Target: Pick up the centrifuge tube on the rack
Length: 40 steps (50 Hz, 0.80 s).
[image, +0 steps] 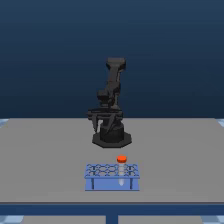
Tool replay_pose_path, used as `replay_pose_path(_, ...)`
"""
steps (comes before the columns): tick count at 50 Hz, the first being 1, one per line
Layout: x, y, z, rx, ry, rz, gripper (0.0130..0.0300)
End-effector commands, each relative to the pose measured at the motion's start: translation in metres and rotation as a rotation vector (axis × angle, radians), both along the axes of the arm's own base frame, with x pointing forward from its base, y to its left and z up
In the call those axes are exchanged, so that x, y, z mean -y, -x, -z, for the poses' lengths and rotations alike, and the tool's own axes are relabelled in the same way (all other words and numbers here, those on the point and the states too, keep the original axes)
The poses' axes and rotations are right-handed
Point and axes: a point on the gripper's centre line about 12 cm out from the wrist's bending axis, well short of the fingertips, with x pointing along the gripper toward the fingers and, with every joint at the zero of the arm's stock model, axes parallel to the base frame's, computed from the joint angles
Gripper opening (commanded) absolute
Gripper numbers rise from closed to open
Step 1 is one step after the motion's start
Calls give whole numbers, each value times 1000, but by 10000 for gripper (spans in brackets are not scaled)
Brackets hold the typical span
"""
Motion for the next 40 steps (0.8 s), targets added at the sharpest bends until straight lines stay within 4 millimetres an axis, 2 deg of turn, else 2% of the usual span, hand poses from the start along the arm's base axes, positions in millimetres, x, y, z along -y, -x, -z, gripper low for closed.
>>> replay_pose_path(1, -1, -1, 0, 1, 9, -8, 300)
replay_pose_path(40, -8, -16, 1, -11, 13, -25, 300)
